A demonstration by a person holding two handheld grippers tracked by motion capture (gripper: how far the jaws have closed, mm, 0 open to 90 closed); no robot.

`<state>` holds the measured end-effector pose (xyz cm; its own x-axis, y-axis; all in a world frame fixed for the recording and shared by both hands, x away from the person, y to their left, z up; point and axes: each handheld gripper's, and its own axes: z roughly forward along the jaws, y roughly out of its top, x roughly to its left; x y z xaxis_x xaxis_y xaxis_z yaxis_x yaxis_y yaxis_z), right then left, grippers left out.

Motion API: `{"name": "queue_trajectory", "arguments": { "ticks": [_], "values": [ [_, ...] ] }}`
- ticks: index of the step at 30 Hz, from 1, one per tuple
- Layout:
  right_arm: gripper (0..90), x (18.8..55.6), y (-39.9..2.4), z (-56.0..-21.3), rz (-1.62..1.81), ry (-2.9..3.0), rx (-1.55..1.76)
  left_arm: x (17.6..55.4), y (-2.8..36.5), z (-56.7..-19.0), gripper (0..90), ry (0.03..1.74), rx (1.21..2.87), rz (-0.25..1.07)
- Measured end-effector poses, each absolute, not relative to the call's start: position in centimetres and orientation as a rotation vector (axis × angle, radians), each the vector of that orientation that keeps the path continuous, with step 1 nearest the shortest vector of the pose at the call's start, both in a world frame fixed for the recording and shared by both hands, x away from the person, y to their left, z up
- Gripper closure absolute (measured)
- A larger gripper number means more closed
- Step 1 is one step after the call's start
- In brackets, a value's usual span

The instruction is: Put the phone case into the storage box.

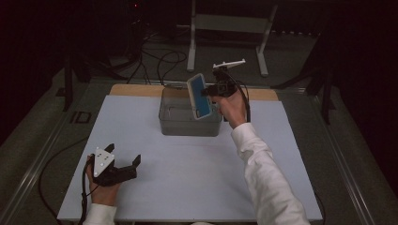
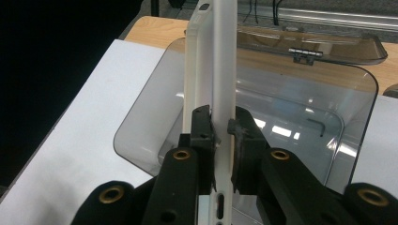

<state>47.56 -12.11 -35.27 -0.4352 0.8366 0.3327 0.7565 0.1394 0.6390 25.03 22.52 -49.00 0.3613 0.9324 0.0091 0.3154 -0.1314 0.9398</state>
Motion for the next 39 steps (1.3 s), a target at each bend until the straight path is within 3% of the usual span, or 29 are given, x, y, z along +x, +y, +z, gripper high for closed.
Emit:
{"name": "queue_trajectory", "arguments": {
  "ticks": [39],
  "values": [
    [81.7,49.0,-12.4,-37.1,1.004,2.162,1.721,24.9,22.6,-49.0,0.5,1.126,1.654,0.812]
  ]
}}
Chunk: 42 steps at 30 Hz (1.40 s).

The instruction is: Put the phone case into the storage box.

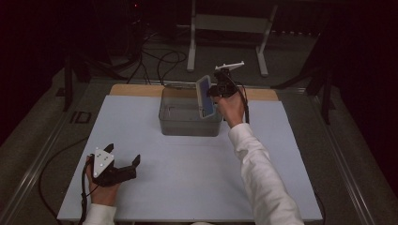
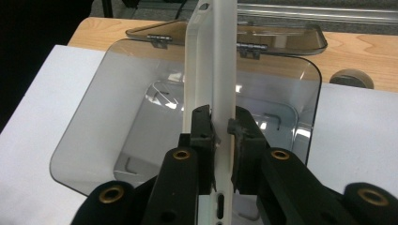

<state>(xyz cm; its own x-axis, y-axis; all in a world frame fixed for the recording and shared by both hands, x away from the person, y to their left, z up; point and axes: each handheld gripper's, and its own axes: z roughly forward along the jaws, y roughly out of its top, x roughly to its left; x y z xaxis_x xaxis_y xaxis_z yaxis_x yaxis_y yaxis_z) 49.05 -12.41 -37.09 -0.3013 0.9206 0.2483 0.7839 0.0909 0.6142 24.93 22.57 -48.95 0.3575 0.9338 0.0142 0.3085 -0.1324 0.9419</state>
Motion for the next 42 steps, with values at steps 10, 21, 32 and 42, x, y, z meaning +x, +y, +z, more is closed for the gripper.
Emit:
{"name": "queue_trajectory", "arguments": {
  "ticks": [10,21,32,42],
  "values": [
    [81.7,49.3,-13.0,-38.1,0.986,2.13,1.764,24.9,22.5,-49.0,0.5,1.124,1.656,0.813],
    [81.6,49.4,-13.2,-38.8,0.961,2.104,1.79,24.9,22.6,-48.9,0.5,1.125,1.654,0.813],
    [81.4,49.7,-13.5,-39.7,0.893,2.082,1.824,24.9,22.6,-48.9,0.5,1.126,1.653,0.813],
    [81.3,49.9,-13.6,-40.7,0.86,2.08,1.852,24.9,22.6,-49.0,0.5,1.128,1.655,0.814]
  ]
}}
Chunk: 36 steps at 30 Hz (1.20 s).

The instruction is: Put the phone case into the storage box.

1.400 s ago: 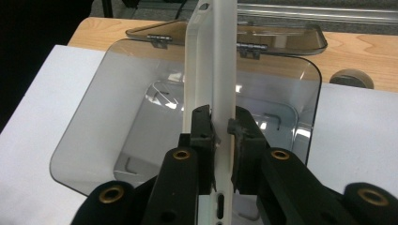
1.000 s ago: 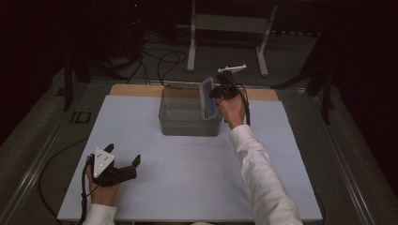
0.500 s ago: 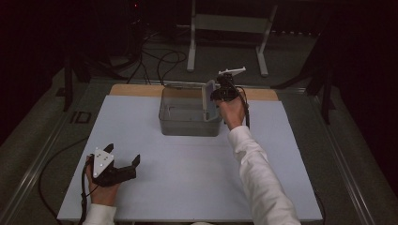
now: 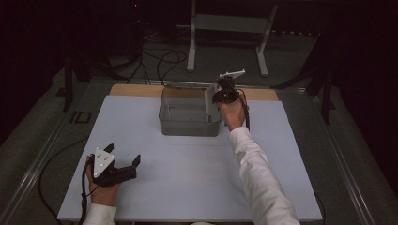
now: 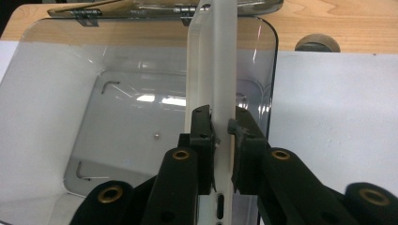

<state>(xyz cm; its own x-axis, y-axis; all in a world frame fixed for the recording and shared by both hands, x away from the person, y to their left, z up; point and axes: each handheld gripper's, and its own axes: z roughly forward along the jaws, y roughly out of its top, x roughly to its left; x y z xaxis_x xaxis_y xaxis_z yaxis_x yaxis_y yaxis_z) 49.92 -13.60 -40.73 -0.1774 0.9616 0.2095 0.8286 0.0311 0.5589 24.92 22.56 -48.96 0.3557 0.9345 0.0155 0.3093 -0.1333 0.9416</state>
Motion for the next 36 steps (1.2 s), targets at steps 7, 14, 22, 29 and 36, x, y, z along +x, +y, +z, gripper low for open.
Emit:
{"name": "queue_trajectory", "arguments": {
  "ticks": [7,14,22,29,36],
  "values": [
    [81.2,50.0,-13.5,-41.3,0.843,2.085,1.859,24.9,22.6,-49.0,0.5,1.127,1.656,0.815],
    [81.0,50.1,-13.2,-41.7,0.824,2.099,1.852,24.9,22.6,-49.0,0.5,1.127,1.656,0.817],
    [80.9,50.2,-12.8,-42.6,0.792,2.114,1.85,24.9,22.6,-48.9,0.5,1.128,1.653,0.819],
    [80.8,50.3,-12.8,-43.0,0.783,2.115,1.859,24.9,22.6,-49.0,0.5,1.129,1.659,0.818],
    [80.6,50.4,-12.9,-43.3,0.747,2.111,1.86,24.9,22.6,-49.0,0.5,1.128,1.656,0.818]
  ]
}}
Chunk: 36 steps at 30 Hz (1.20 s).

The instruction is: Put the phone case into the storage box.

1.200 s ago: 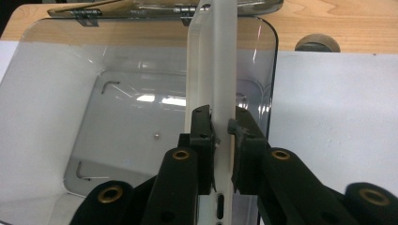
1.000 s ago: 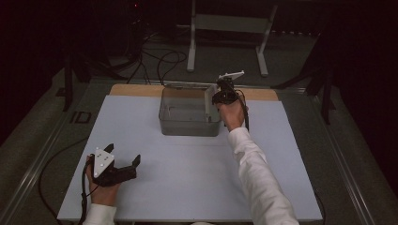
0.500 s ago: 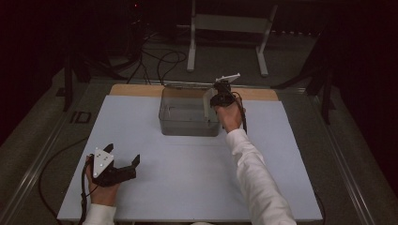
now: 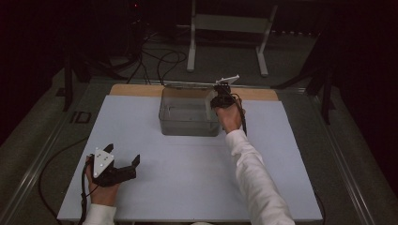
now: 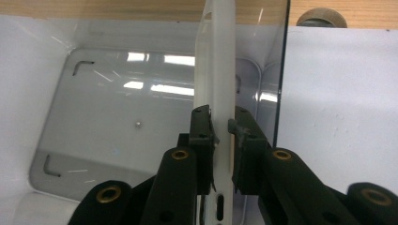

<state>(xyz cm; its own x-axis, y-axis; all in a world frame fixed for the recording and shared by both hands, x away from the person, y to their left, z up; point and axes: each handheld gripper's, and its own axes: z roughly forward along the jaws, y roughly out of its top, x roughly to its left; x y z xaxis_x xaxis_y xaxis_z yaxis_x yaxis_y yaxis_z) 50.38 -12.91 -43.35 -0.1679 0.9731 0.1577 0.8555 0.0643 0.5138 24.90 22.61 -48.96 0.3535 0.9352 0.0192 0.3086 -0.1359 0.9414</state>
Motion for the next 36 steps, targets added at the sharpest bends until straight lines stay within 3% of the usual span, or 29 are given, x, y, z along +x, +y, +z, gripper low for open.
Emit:
{"name": "queue_trajectory", "arguments": {
  "ticks": [36],
  "values": [
    [80.0,50.6,-11.8,-44.6,0.636,2.046,1.867,24.9,22.6,-49.0,0.5,1.132,1.66,0.818]
  ]
}}
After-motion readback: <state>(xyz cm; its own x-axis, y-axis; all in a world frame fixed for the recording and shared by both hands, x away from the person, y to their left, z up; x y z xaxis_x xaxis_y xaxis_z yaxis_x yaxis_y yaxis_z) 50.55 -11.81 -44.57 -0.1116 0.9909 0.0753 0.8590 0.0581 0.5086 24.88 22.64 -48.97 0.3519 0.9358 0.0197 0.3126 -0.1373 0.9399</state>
